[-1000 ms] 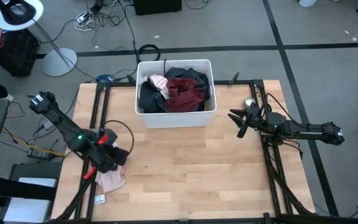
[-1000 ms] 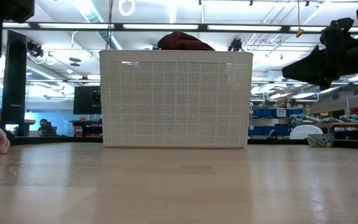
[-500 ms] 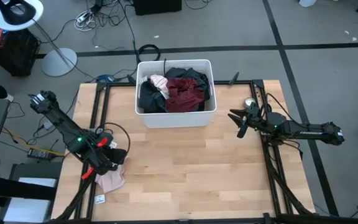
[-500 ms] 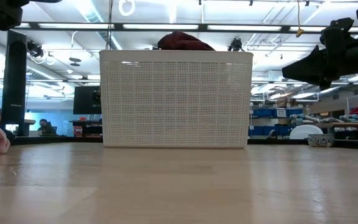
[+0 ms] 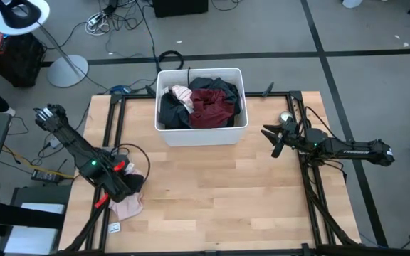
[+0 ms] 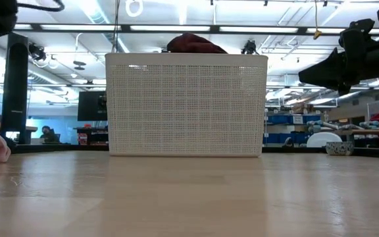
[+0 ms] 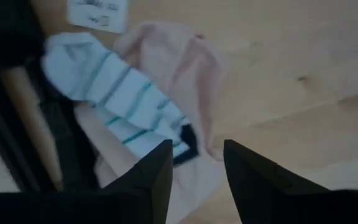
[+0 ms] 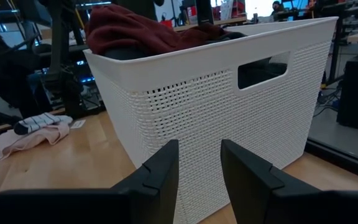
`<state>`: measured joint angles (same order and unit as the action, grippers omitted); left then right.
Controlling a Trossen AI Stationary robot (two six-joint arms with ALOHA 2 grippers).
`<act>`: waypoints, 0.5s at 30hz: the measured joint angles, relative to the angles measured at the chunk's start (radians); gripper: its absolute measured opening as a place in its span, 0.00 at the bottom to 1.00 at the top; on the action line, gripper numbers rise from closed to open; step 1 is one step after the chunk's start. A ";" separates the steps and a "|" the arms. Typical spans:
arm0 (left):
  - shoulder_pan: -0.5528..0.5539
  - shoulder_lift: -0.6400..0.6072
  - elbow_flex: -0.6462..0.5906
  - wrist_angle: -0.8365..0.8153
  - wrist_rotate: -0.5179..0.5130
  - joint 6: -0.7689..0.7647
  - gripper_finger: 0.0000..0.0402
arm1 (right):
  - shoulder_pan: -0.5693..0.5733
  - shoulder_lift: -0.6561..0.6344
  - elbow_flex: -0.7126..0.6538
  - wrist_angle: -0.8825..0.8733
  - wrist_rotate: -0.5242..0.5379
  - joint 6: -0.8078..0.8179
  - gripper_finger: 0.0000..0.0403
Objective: Sort clothes
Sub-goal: Put the white sock into the white laundry bin
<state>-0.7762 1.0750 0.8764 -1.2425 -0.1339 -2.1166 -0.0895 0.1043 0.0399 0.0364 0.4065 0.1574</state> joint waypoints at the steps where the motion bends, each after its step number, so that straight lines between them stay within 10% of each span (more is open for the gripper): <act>1: -0.009 0.000 -0.006 -0.004 0.001 -0.017 0.37 | 0.000 0.000 0.000 0.000 0.000 0.000 0.30; 15: -0.059 0.001 -0.172 0.202 0.042 -0.116 0.37 | 0.000 0.000 0.000 0.000 0.000 0.000 0.30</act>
<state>-0.8352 1.0756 0.7042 -1.0405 -0.0921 -2.2322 -0.0892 0.1046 0.0399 0.0360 0.4065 0.1572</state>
